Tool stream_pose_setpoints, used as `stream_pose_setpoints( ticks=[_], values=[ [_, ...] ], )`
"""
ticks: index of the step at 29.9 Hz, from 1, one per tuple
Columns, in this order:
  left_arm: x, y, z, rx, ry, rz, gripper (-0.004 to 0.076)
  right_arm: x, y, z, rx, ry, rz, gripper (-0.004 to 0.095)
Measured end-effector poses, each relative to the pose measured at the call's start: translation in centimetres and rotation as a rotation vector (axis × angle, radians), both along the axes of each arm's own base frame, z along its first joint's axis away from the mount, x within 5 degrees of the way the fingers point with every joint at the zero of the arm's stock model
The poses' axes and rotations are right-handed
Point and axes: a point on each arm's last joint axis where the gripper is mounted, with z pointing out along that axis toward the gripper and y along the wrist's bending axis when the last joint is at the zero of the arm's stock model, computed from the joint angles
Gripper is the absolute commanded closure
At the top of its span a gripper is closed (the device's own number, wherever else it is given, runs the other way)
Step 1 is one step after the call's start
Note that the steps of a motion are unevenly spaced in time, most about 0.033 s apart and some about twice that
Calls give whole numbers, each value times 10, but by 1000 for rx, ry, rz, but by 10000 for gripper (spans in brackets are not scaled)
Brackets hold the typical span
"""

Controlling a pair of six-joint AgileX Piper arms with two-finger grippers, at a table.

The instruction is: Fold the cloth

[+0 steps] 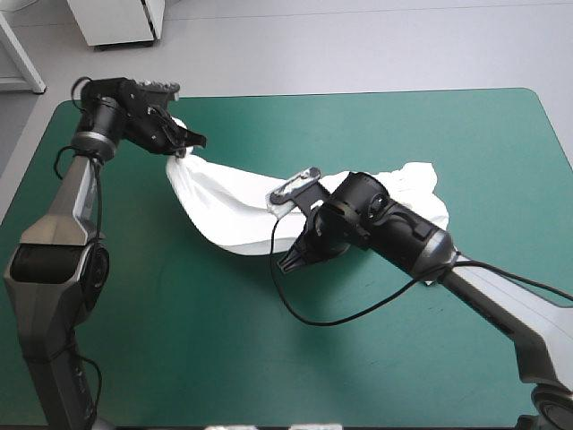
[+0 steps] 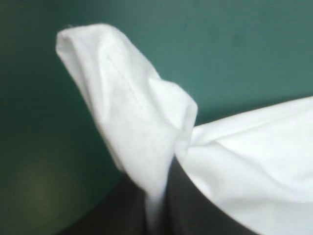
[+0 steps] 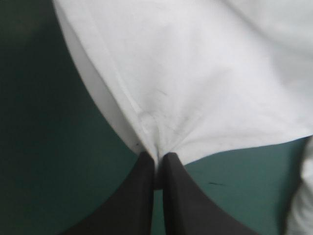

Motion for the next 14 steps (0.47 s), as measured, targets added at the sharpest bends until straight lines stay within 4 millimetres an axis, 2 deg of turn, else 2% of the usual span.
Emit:
stream_pose_setpoints(
  ticks=[4,9,14],
  values=[
    [-30,2,72,-21,-177,-3,733,0,-16,56,24,-177,-33,925],
    [-86,1,161,-106,-418,-29,733,-6,-43,135,119,-441,-92,925],
    [-143,-2,228,-202,-640,-75,733,-26,-80,211,212,-719,-131,925]
  ],
)
